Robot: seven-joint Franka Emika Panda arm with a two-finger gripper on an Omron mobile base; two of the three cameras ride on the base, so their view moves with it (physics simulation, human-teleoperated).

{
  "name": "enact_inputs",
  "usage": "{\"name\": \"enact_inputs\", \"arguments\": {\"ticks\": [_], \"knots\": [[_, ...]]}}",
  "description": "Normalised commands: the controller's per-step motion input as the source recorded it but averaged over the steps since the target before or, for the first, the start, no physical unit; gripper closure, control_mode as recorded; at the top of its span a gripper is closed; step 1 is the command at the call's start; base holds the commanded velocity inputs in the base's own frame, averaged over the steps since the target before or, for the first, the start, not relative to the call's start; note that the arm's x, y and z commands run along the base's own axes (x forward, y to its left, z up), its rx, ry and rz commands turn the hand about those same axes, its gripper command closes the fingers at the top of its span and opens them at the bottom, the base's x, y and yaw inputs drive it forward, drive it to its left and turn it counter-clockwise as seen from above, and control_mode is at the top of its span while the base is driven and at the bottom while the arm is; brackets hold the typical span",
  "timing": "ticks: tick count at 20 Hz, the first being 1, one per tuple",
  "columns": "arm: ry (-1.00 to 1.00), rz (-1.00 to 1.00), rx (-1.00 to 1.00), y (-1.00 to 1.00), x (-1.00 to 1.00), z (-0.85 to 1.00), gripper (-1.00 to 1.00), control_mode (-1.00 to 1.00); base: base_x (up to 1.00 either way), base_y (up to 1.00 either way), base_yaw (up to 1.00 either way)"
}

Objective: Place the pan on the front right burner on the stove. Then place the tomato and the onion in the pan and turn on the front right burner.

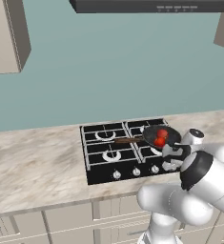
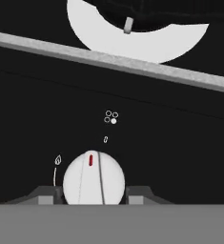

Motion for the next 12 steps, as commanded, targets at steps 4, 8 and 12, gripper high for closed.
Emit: {"name": "enact_inputs", "arguments": {"ticks": [4,8,12], "knots": [[0.00,0.38,0.03,0.00,0.12,-0.25,1.00,-1.00,0.00,0.00,0.00],[0.00,0.34,0.01,0.00,0.06,-0.26,1.00,-1.00,0.00,0.00,0.00],[0.00,0.24,0.00,0.00,-0.01,-0.25,1.00,-1.00,0.00,0.00,0.00]]}}
